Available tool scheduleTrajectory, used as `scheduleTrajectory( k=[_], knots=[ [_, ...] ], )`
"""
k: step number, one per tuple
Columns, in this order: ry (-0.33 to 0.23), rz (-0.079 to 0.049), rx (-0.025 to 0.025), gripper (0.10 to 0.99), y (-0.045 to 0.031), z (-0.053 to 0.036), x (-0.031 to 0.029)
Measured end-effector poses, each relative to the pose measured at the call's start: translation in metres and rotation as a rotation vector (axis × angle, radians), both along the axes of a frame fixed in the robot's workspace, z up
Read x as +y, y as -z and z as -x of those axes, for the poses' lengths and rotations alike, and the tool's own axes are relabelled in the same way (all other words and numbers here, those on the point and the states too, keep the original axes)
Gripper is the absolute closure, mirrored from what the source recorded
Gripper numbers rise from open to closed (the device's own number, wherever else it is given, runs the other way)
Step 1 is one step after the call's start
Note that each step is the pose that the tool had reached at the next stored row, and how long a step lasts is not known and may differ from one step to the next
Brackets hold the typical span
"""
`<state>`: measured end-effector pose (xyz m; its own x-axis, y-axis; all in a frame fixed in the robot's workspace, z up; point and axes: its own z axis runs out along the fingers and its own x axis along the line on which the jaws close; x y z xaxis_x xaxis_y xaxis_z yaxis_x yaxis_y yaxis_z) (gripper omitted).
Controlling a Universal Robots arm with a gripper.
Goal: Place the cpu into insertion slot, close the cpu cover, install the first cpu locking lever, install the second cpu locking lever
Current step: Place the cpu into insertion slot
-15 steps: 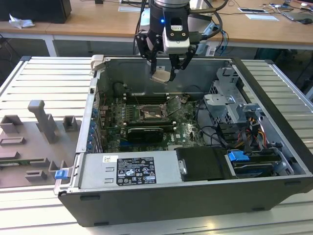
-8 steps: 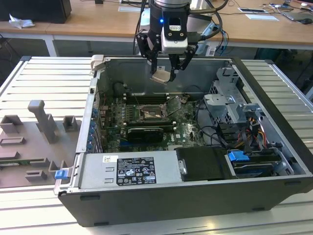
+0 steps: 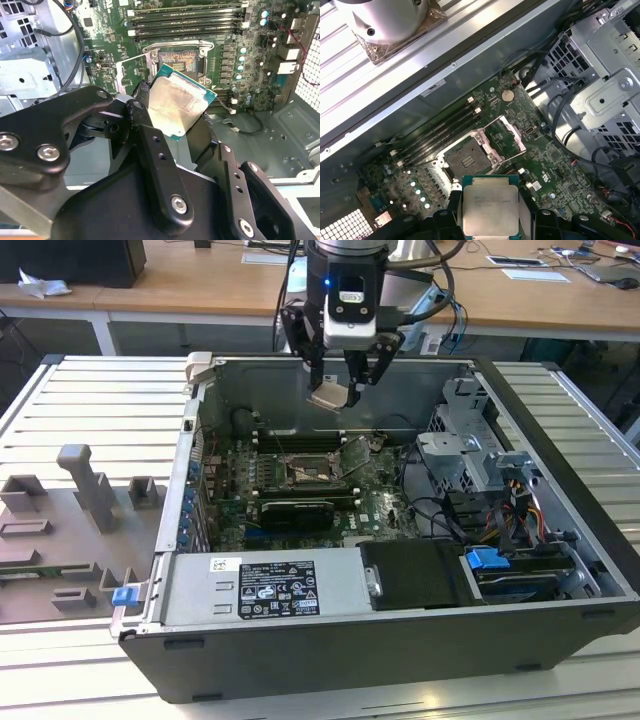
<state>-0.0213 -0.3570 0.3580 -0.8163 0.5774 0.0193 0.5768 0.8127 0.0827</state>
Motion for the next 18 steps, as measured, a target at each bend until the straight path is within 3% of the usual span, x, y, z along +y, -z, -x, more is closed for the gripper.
scheduleTrajectory(
  k=[13, 18],
  knots=[
    [0.111, 0.000, 0.0000, 0.545, 0.0003, 0.0000, 0.0000],
    [0.212, 0.000, 0.0000, 0.545, 0.0008, 0.0000, 0.0000]
  ],
)
